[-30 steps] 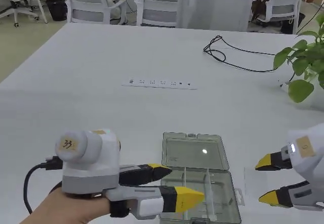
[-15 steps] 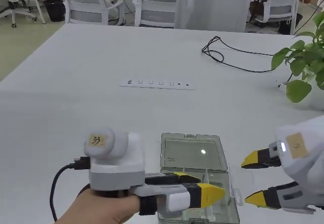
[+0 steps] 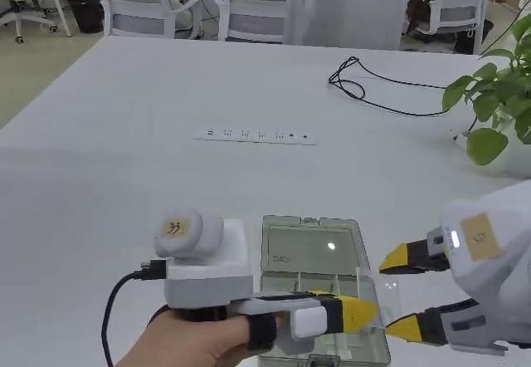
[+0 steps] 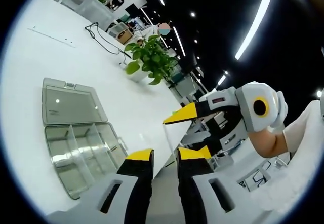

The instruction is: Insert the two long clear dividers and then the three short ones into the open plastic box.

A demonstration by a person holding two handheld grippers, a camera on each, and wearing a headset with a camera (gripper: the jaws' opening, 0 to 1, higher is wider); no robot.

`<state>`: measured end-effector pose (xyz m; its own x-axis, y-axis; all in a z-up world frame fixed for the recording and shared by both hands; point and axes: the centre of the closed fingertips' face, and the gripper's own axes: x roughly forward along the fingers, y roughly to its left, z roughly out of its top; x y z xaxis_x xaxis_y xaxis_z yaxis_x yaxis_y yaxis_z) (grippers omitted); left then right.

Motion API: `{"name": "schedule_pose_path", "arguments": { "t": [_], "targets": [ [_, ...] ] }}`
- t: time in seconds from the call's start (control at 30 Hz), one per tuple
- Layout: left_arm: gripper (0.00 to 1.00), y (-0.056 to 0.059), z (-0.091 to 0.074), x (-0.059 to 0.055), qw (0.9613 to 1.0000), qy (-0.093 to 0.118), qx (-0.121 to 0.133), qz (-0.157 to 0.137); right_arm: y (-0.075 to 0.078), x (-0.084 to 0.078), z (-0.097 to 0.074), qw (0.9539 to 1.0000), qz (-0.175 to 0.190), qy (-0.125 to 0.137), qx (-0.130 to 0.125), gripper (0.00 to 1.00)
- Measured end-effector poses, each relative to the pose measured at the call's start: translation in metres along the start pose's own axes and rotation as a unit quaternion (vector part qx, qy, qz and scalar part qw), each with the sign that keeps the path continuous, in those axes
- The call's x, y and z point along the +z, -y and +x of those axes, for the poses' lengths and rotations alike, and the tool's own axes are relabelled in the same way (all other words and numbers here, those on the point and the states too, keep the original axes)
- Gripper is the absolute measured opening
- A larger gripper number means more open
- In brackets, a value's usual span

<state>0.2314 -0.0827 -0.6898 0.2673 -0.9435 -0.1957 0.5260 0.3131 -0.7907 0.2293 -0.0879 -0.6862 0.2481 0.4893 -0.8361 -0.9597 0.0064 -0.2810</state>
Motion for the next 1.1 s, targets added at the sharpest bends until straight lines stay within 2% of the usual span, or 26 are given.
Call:
{"name": "schedule_pose_path", "arguments": {
  "t": [0.5, 1.1],
  "targets": [
    [0.0, 0.0065, 0.0034, -0.0018, 0.9997, -0.002, -0.017, -0.017, -0.0025, 0.0016, 0.0009, 0.9999, -0.013, -0.007, 0.0, 0.33],
    [0.0, 0.0058, 0.0006, -0.0026, 0.9992, 0.011, -0.015, -0.037, -0.0037, 0.0037, 0.0021, 0.9998, -0.019, -0.008, -0.002, 0.33]
  ]
}}
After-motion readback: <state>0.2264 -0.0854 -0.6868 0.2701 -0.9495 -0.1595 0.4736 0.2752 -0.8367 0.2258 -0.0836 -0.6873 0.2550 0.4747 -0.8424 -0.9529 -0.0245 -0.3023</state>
